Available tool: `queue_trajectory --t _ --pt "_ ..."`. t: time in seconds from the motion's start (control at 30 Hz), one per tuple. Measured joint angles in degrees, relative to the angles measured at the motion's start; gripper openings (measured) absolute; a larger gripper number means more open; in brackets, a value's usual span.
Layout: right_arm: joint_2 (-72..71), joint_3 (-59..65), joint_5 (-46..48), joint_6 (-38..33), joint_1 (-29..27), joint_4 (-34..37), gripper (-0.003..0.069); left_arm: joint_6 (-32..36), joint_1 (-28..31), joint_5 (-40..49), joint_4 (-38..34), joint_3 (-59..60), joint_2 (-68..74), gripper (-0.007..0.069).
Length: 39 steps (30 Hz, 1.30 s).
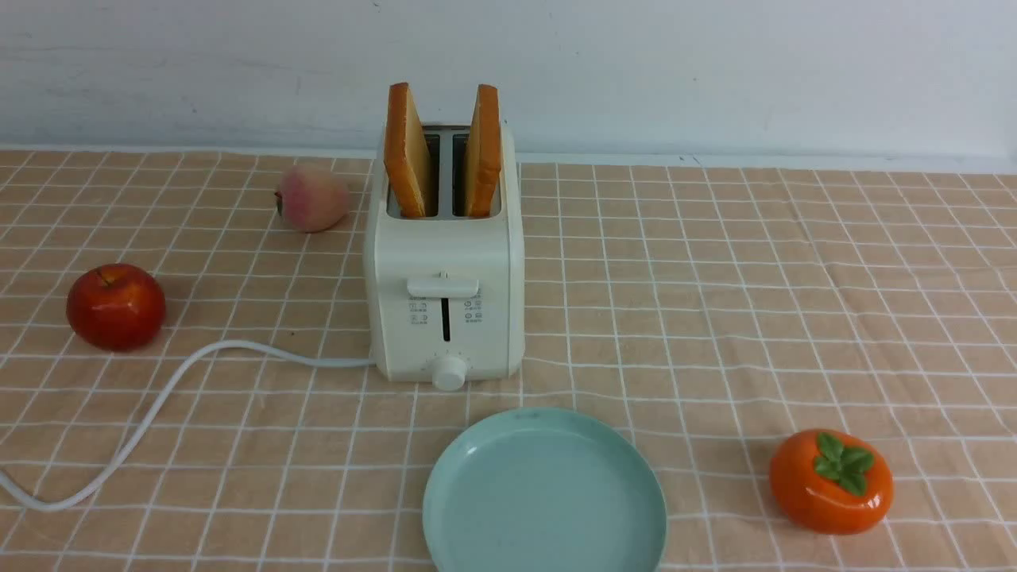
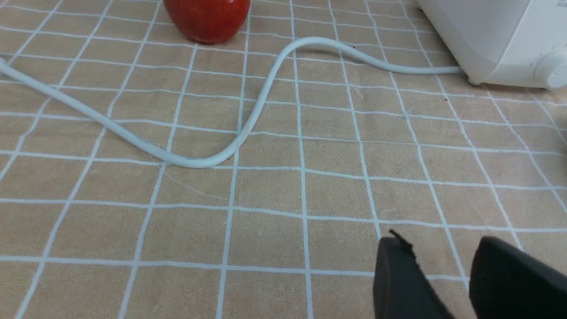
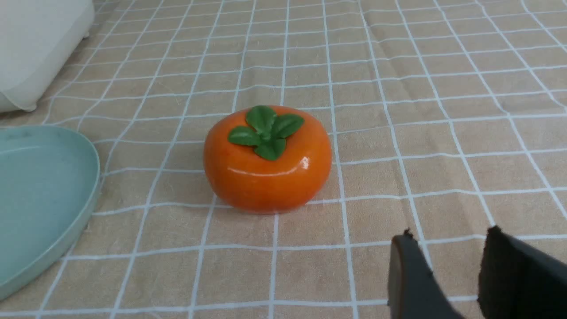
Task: Take toasted bread from bread machine on light coffee tablecloth place on plate.
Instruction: 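Grasp the toast slice in the toaster and pull it up out of the slot with the right gripper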
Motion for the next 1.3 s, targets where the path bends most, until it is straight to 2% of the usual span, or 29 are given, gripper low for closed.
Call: queue_trajectory --t 1.0,1.2,1.3 --pt "0.0 0.0 0.0 0.0 0.0 -0.06 0.024 0.24 0.0 -0.14 0.5 0.0 0.0 0.0237" --pt "0.0 0.25 -1.99 0.0 0.0 -1.14 0.024 0.36 0.0 -8.23 2.01 0.0 0.0 0.0237" --pt "0.0 0.76 -9.6 0.0 0.0 -1.76 0.024 0.36 0.0 -17.74 2.17 0.0 0.0 0.0237"
